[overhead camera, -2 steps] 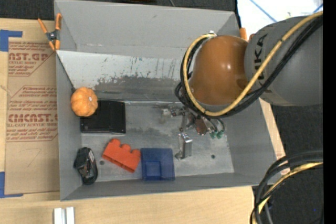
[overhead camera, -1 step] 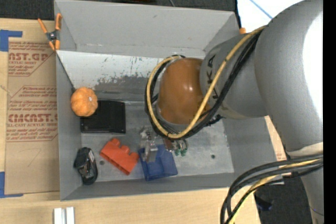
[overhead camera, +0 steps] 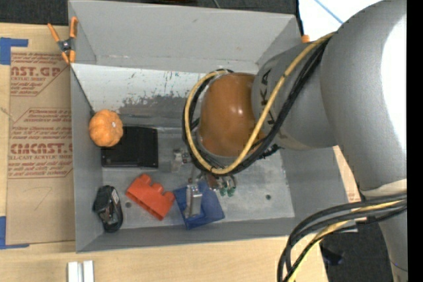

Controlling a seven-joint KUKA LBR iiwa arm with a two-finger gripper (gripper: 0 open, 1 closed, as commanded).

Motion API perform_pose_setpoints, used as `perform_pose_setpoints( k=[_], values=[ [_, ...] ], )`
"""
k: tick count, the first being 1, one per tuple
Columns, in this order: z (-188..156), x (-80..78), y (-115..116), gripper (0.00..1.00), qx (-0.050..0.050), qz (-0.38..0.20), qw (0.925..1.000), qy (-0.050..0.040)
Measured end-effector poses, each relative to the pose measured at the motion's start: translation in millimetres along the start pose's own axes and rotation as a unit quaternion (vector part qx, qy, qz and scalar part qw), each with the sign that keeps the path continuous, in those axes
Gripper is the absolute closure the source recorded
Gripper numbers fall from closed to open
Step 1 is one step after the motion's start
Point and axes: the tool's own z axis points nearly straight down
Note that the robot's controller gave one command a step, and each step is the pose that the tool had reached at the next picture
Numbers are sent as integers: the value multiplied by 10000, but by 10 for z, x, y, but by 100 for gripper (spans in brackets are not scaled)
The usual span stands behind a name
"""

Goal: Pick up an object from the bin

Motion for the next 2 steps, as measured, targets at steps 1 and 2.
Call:
perform_pose_setpoints(
  k=[1, 2],
  values=[
    [0, 0, 0, 0, 0, 0, 10000, 0],
    [225, 171, 139, 0, 0, -1371, 9905, -54]
  ],
)
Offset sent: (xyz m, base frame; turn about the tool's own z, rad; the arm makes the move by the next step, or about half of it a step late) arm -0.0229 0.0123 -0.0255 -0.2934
